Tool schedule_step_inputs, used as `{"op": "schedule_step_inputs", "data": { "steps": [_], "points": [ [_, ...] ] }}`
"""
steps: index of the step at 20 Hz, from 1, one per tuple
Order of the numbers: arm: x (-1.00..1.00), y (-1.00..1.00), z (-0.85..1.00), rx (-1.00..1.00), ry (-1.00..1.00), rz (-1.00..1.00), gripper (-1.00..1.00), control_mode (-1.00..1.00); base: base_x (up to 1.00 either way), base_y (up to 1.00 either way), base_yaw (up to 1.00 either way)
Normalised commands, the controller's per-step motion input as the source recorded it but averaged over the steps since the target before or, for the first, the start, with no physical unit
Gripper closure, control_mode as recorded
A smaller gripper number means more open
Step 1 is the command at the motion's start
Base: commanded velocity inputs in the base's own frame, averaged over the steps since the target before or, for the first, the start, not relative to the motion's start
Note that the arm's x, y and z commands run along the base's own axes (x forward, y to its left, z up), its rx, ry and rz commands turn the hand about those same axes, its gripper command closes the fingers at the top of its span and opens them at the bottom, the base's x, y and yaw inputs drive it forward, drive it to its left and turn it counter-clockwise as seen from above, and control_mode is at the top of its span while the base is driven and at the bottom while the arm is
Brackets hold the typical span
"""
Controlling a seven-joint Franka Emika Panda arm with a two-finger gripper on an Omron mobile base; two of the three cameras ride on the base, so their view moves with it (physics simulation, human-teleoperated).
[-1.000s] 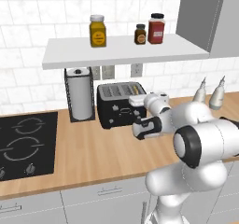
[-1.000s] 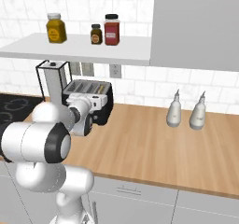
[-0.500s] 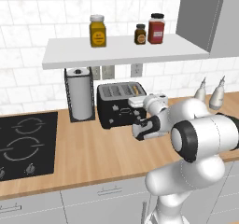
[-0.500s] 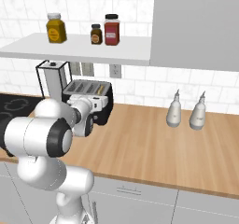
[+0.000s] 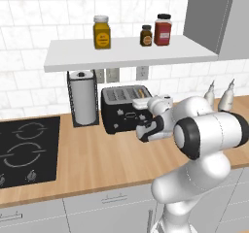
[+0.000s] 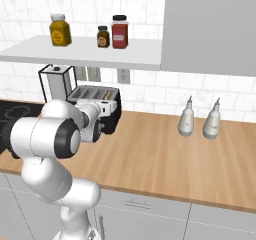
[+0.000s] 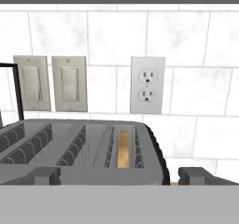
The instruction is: Start the toaster. Once the lever pops up, take the bread to the plate on the dining counter.
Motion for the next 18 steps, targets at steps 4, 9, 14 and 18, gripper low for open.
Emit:
{"op": "schedule_step_inputs", "data": {
  "steps": [4,9,14,18],
  "points": [
    [0.00,0.00,-0.24,0.00,0.00,0.00,-1.00,-1.00,0.00,0.00,0.00],
    [0.00,0.00,-0.10,0.00,0.00,0.00,-1.00,-1.00,0.00,0.00,0.00],
    [0.01,0.00,0.00,0.00,0.00,0.00,-1.00,-1.00,0.00,0.00,0.00],
    [0.00,0.00,0.00,0.00,0.00,0.00,-1.00,-1.00,0.00,0.00,0.00]
  ]
}}
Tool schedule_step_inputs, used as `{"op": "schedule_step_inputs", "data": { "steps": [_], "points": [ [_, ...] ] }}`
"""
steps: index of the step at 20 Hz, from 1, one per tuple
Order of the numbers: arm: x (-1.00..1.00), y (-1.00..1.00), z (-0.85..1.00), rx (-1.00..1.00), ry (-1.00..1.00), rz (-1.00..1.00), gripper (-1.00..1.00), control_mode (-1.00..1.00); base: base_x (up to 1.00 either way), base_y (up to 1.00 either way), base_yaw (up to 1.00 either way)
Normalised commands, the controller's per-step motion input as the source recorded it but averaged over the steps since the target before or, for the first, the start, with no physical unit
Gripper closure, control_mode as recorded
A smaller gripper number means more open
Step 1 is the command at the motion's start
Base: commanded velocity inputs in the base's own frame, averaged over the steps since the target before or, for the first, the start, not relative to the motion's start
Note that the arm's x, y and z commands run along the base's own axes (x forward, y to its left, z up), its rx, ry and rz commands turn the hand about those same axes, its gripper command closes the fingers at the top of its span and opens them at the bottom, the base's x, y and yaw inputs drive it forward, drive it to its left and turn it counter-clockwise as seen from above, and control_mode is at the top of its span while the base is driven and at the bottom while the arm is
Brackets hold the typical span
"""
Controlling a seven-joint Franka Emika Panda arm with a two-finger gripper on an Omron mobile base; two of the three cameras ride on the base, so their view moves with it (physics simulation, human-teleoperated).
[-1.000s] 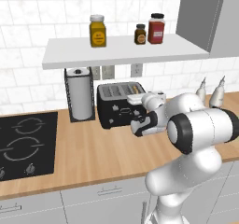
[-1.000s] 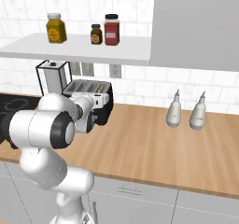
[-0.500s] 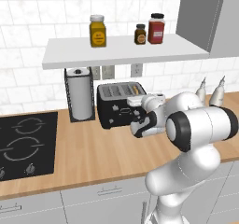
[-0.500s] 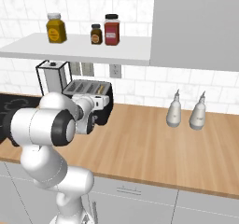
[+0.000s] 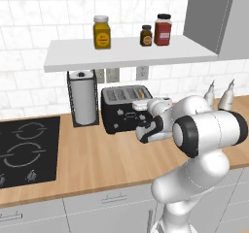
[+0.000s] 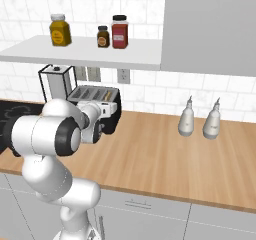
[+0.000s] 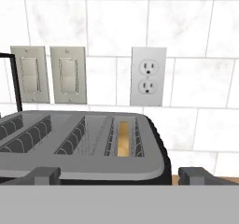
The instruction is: Start the toaster. Once the lever pops up, take the bread to the plate on the dining counter.
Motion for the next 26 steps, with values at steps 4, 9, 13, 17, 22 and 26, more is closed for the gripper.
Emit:
{"op": "schedule_step_inputs", "data": {
  "steps": [4,9,13,17,22,26],
  "points": [
    [0.00,0.00,0.00,0.00,0.00,0.00,-1.00,-1.00,0.00,0.00,0.00],
    [0.00,0.00,0.00,0.00,0.00,0.00,-1.00,-1.00,0.00,0.00,0.00],
    [0.00,0.00,0.00,0.00,0.00,0.00,-1.00,-1.00,0.00,0.00,0.00],
    [0.00,0.00,0.00,0.00,0.00,0.00,-1.00,-1.00,0.00,0.00,0.00],
    [0.00,0.00,0.00,0.00,0.00,0.00,-1.00,-1.00,0.00,0.00,0.00],
    [0.00,0.00,0.00,0.00,0.00,0.00,-1.00,-1.00,0.00,0.00,0.00]
  ]
}}
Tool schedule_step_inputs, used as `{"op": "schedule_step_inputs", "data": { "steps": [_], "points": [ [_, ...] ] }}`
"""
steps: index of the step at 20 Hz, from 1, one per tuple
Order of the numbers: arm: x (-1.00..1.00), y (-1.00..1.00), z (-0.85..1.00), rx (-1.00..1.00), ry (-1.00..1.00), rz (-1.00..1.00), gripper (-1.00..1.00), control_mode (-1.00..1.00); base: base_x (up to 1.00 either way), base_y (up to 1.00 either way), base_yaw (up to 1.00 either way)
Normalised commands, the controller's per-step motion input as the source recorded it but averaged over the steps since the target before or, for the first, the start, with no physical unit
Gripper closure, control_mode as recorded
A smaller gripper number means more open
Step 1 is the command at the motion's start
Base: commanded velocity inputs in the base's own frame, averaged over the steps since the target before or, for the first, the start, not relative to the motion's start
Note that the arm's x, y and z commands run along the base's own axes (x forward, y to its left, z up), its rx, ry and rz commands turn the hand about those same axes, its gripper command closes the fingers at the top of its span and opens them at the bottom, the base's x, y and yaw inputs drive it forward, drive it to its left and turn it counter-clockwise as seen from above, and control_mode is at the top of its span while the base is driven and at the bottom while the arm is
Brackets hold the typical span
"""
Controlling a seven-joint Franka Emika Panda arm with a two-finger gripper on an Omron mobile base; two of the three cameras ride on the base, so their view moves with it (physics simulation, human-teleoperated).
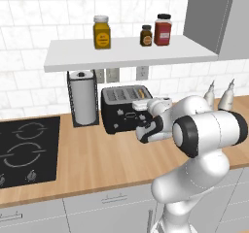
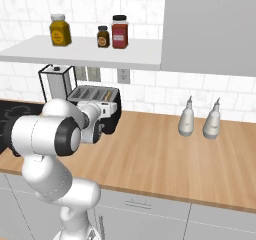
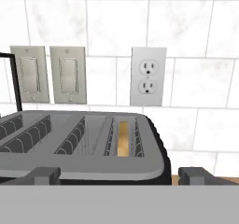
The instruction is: Start the toaster. Once the lever pops up, take the bread to the plate on the dining counter.
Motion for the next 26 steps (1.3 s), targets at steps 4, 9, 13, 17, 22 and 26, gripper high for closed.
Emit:
{"op": "schedule_step_inputs", "data": {
  "steps": [4,9,13,17,22,26],
  "points": [
    [0.00,0.00,0.00,0.00,0.00,0.00,-1.00,-1.00,0.00,0.00,0.00],
    [0.00,0.00,0.00,0.00,0.00,0.00,-1.00,-1.00,0.00,0.00,0.00],
    [0.00,0.00,0.00,0.00,0.00,0.00,-1.00,-1.00,0.00,0.00,0.00],
    [0.00,0.00,0.00,0.00,0.00,0.00,-1.00,-1.00,0.00,0.00,0.00],
    [0.00,0.00,0.01,0.00,0.00,0.00,-1.00,-1.00,0.00,0.00,0.00],
    [0.00,0.00,0.05,0.01,0.00,0.00,-1.00,-1.00,0.00,0.00,0.00]
  ]
}}
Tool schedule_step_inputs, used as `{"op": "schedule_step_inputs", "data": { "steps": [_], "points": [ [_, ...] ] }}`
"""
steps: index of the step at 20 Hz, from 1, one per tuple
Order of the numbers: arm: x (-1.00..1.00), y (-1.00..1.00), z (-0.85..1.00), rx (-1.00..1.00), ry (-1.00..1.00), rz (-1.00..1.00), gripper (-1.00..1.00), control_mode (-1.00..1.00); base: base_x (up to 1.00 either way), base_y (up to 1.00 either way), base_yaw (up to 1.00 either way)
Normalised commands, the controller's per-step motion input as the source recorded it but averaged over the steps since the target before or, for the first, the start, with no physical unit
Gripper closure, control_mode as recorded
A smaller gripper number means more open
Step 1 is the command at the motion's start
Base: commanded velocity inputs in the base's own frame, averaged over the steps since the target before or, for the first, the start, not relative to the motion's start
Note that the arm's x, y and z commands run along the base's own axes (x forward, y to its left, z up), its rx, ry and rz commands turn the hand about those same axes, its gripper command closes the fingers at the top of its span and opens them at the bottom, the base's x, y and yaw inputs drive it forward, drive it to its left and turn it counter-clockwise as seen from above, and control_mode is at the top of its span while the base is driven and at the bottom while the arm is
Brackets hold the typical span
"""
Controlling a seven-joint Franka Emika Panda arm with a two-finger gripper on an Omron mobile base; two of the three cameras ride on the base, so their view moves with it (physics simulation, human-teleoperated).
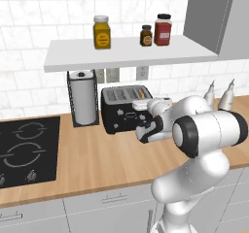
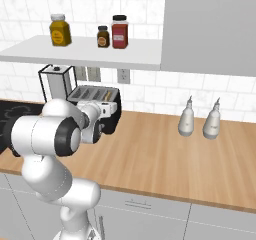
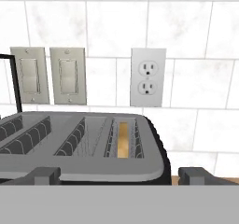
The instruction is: Start the toaster. Once the lever pops up, take the bread to the plate on the dining counter.
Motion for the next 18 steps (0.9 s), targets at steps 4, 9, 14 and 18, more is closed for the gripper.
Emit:
{"op": "schedule_step_inputs", "data": {
  "steps": [4,9,14,18],
  "points": [
    [0.04,0.00,0.17,0.03,0.01,0.00,-1.00,-1.00,0.00,0.00,0.00],
    [0.08,0.00,0.05,0.01,0.07,0.00,-1.00,-1.00,0.00,0.00,0.00],
    [0.09,0.00,0.00,0.00,0.07,0.00,-1.00,-1.00,0.00,0.00,0.00],
    [0.10,0.00,0.00,0.00,0.01,0.00,-1.00,-1.00,0.00,0.00,0.00]
  ]
}}
